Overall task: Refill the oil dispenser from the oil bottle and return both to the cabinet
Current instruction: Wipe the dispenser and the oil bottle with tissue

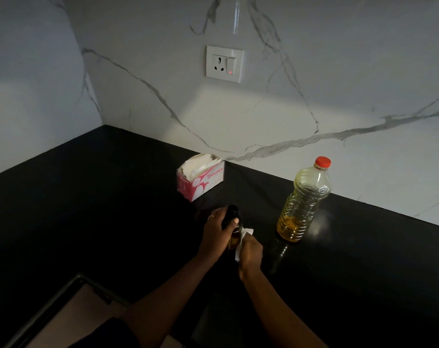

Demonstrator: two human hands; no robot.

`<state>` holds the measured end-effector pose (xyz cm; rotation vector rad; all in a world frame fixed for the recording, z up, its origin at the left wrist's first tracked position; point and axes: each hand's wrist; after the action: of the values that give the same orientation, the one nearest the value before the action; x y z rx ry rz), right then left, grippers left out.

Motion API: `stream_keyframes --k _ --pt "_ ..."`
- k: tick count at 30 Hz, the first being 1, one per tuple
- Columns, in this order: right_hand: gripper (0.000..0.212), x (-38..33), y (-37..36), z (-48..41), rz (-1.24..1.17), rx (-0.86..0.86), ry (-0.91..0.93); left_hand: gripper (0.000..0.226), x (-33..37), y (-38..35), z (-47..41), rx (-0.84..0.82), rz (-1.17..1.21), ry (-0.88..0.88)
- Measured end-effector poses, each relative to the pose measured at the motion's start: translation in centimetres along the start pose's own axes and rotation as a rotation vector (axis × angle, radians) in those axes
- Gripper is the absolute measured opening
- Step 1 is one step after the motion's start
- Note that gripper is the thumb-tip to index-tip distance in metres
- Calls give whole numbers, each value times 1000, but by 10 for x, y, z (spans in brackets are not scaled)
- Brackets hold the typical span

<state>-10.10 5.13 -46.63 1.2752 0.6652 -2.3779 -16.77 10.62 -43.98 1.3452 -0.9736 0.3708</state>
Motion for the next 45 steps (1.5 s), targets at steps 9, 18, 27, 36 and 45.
stream_keyframes --k 9,18,27,36,45 --pt "30 9 -17 25 -7 20 326 41 4 6 -1 -32 4 0" --pt "35 -3 -15 -4 8 5 145 46 8 18 -1 -142 -28 25" --pt "29 14 -24 23 -159 48 247 49 2 22 -5 -227 -14 8" --pt "31 -41 -36 -9 120 -151 235 43 4 27 -8 -246 55 76" --pt "36 -16 -31 12 -109 -25 211 37 9 35 -14 -194 -257 -10"
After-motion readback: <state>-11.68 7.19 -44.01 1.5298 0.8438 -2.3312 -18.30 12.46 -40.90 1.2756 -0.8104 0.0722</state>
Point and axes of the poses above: each hand's wrist, its own z-axis away from the middle knuckle, its own y-axis out of the back of the hand, x = y × z, and after that the axes turned 11 degrees about -z, right-handed
